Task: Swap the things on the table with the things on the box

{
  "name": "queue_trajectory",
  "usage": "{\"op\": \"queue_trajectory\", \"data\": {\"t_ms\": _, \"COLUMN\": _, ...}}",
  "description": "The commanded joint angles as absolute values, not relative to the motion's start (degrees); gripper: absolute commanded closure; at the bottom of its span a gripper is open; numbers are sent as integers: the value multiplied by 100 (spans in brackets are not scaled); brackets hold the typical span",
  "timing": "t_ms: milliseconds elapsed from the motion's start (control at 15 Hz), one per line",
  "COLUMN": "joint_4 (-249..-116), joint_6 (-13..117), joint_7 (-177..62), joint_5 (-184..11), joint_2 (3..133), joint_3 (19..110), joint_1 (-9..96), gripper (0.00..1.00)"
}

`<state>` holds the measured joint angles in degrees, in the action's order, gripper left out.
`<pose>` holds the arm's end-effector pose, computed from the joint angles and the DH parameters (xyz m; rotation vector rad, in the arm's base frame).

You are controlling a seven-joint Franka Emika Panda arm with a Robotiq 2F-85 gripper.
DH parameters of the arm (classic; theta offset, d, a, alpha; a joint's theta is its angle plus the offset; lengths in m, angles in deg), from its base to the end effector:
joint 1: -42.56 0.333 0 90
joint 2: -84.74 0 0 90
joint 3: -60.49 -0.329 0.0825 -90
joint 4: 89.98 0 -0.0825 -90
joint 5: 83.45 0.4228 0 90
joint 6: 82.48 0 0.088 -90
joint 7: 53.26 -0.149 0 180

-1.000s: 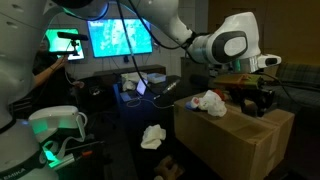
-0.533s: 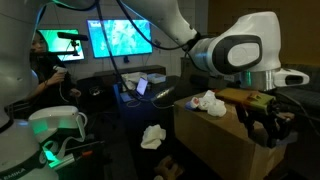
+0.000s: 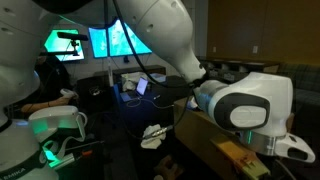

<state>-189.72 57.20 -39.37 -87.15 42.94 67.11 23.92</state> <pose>0.6264 -0.2956 0.0949 3.0327 -0.1828 -0.1023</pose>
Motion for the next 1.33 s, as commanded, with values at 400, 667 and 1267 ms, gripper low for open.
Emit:
{"op": "queue_trajectory", "data": {"t_ms": 400, "joint_4": -17201, "joint_6": 5242, "joint_7": -4392, "joint_5": -8606, "joint_2": 2101, "joint_3": 6785, "joint_1": 2304, "gripper": 66}}
{"op": "queue_trajectory", "data": {"t_ms": 667, "joint_4": -16596, "joint_6": 5060, "joint_7": -4521, "joint_5": -8620, "joint_2": 1717, "joint_3": 6833, "joint_1": 2271, "gripper": 66}}
{"op": "queue_trajectory", "data": {"t_ms": 1267, "joint_4": -16311, "joint_6": 5122, "joint_7": -4607, "joint_5": -8672, "joint_2": 1776, "joint_3": 6857, "joint_1": 2322, "gripper": 0}}
